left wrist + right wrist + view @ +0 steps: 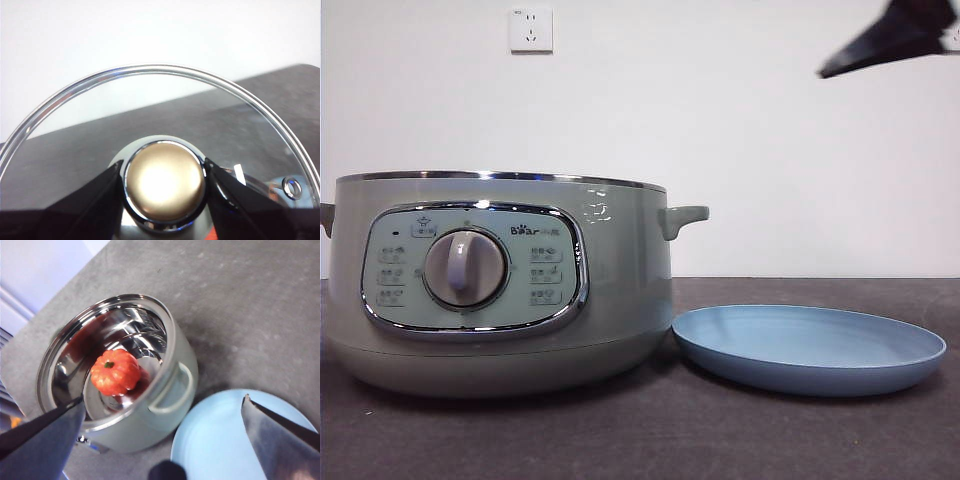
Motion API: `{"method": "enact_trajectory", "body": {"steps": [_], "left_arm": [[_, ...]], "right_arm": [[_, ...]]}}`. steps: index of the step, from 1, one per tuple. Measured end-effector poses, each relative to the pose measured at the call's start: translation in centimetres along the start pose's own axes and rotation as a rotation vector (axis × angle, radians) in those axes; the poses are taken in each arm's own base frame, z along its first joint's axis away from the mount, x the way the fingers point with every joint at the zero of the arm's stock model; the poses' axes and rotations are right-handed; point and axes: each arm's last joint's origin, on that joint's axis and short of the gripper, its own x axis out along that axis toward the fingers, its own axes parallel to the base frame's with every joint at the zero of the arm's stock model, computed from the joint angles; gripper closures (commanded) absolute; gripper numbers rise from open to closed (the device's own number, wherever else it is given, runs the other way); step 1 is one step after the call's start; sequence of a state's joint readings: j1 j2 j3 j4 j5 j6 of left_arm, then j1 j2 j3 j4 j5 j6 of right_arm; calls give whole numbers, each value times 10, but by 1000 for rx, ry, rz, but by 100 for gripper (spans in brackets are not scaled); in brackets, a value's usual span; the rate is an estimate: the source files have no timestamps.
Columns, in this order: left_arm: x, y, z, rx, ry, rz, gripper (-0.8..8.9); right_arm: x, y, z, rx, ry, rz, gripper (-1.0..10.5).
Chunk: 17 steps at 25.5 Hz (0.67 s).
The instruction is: Take the pumpkin out from the steamer,put the pumpkin in the blue plate,close the lid
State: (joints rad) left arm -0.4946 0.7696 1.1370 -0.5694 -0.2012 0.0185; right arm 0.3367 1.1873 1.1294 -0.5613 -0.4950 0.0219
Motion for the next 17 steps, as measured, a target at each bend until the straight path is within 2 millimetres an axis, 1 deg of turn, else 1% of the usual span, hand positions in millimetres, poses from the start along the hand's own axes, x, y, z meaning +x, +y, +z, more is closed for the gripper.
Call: {"method": "enact_trajectory", "body": {"steps": [5, 9, 11, 13, 15, 16, 17], "left_arm": [[-18, 7, -4, 1, 5, 113, 822], [-27, 10, -5, 0, 2, 161, 822], [-29, 11, -7, 3, 13, 185, 822], [-28, 11, -9, 9, 31, 189, 822], [-28, 11, -9, 10, 32, 187, 822], [-28, 11, -9, 10, 33, 187, 822], [-28, 11, -9, 10, 35, 188, 822]], "right_arm": [[36, 32, 28, -86, 94, 12, 252], [67, 58, 48, -167, 197, 8, 253], [93, 77, 60, -230, 249, -15, 253], [122, 94, 65, -289, 319, 2, 253], [151, 107, 64, -354, 364, -3, 253], [165, 110, 60, -380, 382, -15, 253], [181, 111, 52, -401, 417, -13, 253]]}}
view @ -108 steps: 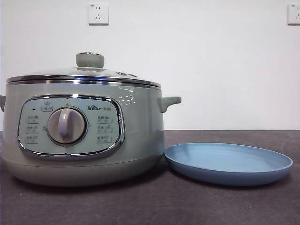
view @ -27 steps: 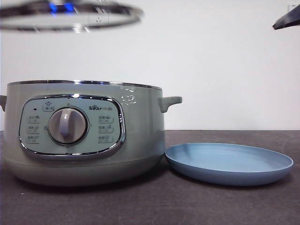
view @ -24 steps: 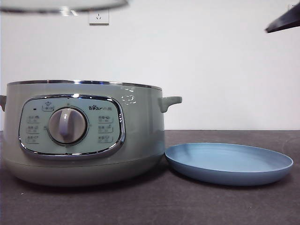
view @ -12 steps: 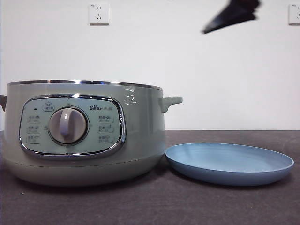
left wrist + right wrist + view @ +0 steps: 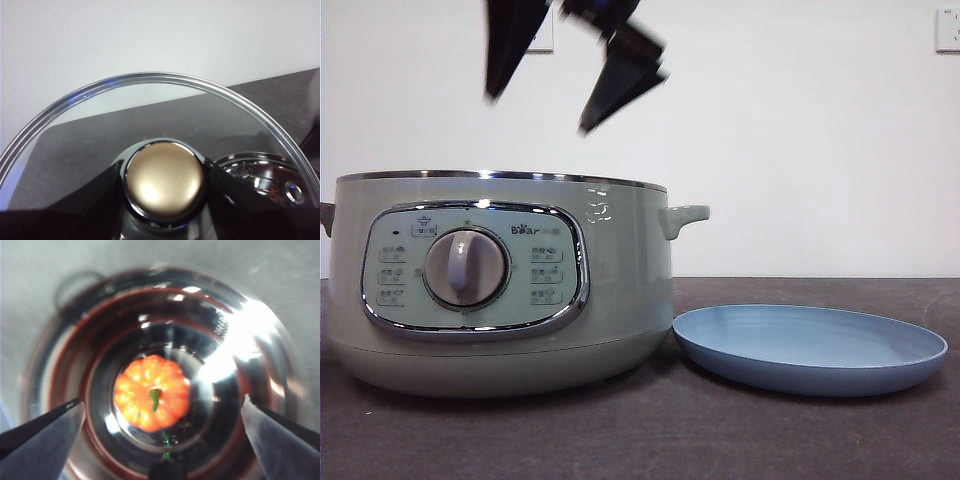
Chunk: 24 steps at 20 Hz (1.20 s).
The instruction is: Take the pumpkin out from the steamer,put the pumpkin in the blue plate,close the lid
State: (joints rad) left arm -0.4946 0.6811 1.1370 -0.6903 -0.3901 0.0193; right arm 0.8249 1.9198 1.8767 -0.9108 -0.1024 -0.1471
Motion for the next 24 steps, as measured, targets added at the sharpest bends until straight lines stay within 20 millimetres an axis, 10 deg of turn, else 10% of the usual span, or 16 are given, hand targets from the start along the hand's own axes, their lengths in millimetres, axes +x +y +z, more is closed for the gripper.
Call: {"method": "enact_trajectory", "body": {"steps": [10, 13, 16, 19, 24], "left_arm": [[0, 0, -2, 6, 16, 0, 822], [0, 0, -2, 7, 16, 0, 822], [0, 0, -3, 11, 27, -1, 822], [0, 0, -3, 12, 29, -1, 822], [0, 0, -3, 12, 29, -4, 822]], "right_arm": [[104, 13, -16, -84, 167, 55, 289], [113, 12, -16, -85, 148, 51, 901], [112, 12, -16, -85, 151, 52, 957], [88, 13, -13, -85, 154, 50, 957], [-40, -5, -10, -38, 40, -9, 957]]}}
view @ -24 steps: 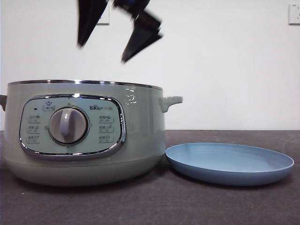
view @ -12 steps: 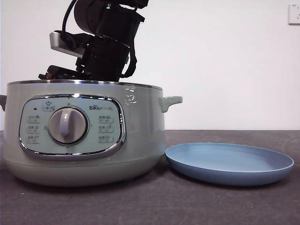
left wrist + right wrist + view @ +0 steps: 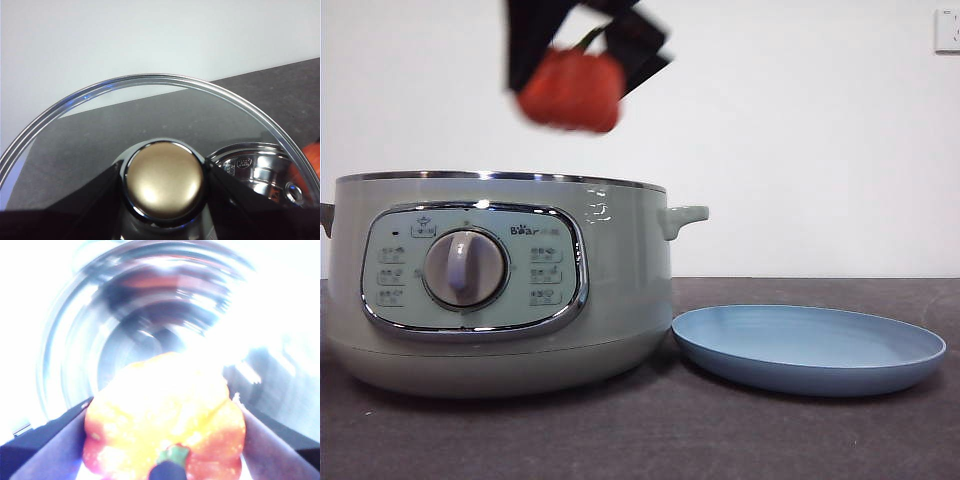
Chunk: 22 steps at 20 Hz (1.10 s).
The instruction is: Take the pumpkin out from the steamer,put the pumpkin in the blue plate,close the lid
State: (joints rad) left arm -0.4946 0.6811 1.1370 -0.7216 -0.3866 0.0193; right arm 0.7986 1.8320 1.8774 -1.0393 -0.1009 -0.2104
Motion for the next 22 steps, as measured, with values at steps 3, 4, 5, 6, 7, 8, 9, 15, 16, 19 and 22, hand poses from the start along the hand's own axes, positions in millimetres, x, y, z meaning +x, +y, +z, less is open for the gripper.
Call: {"method": "enact_trajectory", "body": {"steps": [3, 4, 5, 6, 7, 8, 9, 15, 16, 19, 22], "left_arm": [[0, 0, 0, 0, 0, -1, 822], [0, 0, 0, 0, 0, -2, 822], [0, 0, 0, -1, -1, -3, 822], [0, 0, 0, -1, -2, -4, 822], [0, 0, 0, -1, -3, -4, 822], [0, 0, 0, -1, -4, -4, 822], [0, 0, 0, -2, -4, -3, 822], [0, 0, 1, -2, -5, -4, 822], [0, 0, 1, -2, -5, -5, 822], [0, 0, 1, -2, -4, -10, 822], [0, -1, 1, -2, -5, -36, 822]], "right_arm": [[-59, -25, -28, 119, 38, -53, 958], [-74, -30, -36, 156, 54, -70, 958], [-84, -36, -44, 191, 67, -95, 958], [-91, -40, -49, 222, 73, -135, 958], [-93, -43, -55, 246, 81, -167, 958], [-93, -46, -62, 275, 95, -186, 958], [-91, -47, -70, 296, 110, -195, 958], [-63, -38, -115, 360, 48, -303, 958], [-51, -38, -123, 367, 50, -303, 958], [-15, -39, -141, 376, 71, -300, 958], [10, -43, -153, 380, 22, -315, 958]]}}
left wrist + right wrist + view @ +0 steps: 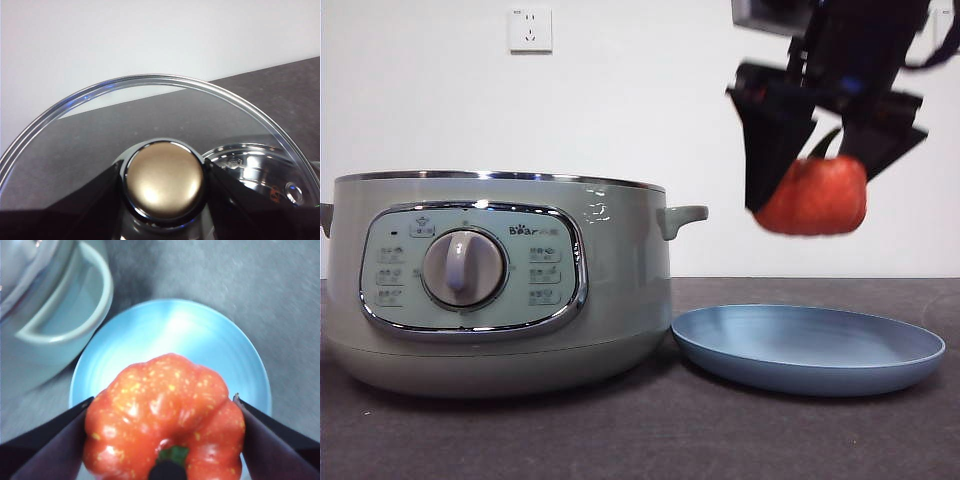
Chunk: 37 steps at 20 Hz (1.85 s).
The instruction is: Take the pumpkin out from the steamer,put the pumpkin in the blue plate,close the lid
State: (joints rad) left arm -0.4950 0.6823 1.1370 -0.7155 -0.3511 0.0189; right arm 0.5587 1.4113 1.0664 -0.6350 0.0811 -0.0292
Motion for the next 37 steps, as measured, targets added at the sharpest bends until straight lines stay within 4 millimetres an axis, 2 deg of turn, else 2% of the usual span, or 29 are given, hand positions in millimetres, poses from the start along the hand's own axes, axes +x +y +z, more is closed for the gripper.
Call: {"method": "enact_trajectory", "body": {"steps": [5, 8, 13, 14, 18, 21, 26, 29, 34, 37], "left_arm": [[0, 0, 0, 0, 0, -9, 822], [0, -1, 0, 0, 0, -20, 822], [8, -4, 0, 8, 23, -20, 822], [11, -5, 0, 12, 33, -20, 822], [20, -9, 0, 21, 58, -45, 822], [25, -11, 0, 25, 73, -52, 822], [36, -16, 1, 28, 88, -102, 822], [45, -20, 3, 26, 83, -128, 822], [62, -29, 1, 33, 120, -187, 822], [77, -35, 1, 30, 133, -236, 822]], "right_arm": [[34, -17, -4, 54, 33, -30, 957], [59, -27, -8, 98, 85, 59, 946], [84, -27, -14, 112, 151, 96, 936], [87, -27, -15, 112, 165, 98, 895], [90, -26, -17, 112, 182, 96, 532], [90, -27, -18, 111, 186, 77, 359], [89, -27, -20, 130, 211, 76, 344], [71, -27, -17, 135, 187, 74, 348], [12, -29, -10, 138, 39, 65, 348], [-30, -30, -10, 145, -94, 57, 349]]}}
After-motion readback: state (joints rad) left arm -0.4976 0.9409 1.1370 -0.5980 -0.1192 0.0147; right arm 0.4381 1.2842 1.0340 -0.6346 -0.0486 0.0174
